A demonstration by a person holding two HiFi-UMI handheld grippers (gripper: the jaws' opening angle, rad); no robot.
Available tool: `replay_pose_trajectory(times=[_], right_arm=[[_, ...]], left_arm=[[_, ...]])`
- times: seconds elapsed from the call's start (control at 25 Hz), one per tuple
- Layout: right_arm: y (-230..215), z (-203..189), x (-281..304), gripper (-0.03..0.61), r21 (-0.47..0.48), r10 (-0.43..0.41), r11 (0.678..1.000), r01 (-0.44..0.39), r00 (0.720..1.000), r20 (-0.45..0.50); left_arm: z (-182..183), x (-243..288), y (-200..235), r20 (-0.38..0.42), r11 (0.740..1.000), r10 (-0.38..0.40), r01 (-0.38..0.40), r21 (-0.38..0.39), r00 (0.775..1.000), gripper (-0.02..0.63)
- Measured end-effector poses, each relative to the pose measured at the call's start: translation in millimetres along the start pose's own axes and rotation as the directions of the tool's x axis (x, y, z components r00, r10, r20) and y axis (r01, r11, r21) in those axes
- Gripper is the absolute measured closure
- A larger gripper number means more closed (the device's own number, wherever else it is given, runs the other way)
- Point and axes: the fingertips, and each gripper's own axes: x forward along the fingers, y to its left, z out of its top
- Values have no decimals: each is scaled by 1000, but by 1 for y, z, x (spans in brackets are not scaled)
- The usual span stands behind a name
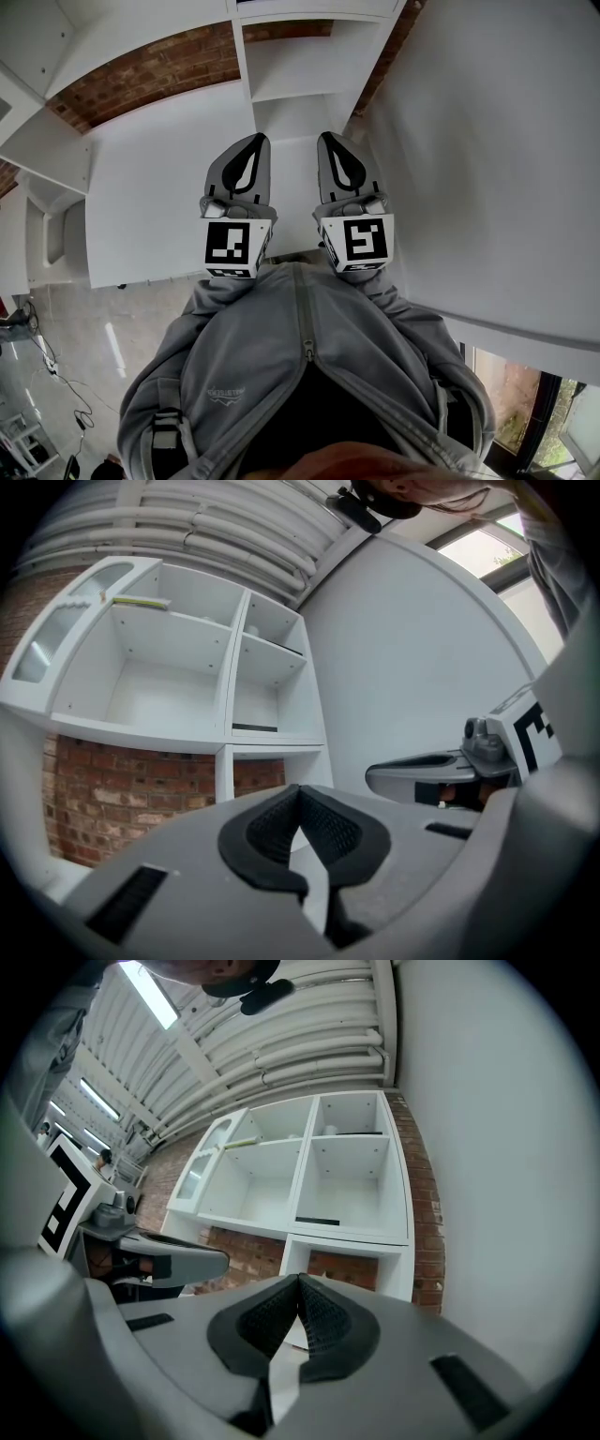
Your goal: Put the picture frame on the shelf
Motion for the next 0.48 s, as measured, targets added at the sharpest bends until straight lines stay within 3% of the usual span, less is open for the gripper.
replay_pose_trajectory(times=[0.48], right_arm=[[-6,-1,-1,551,4,16,1000,-16,1000,5]], left_arm=[[3,6,-8,6,1000,-13,13,10,1000,606]])
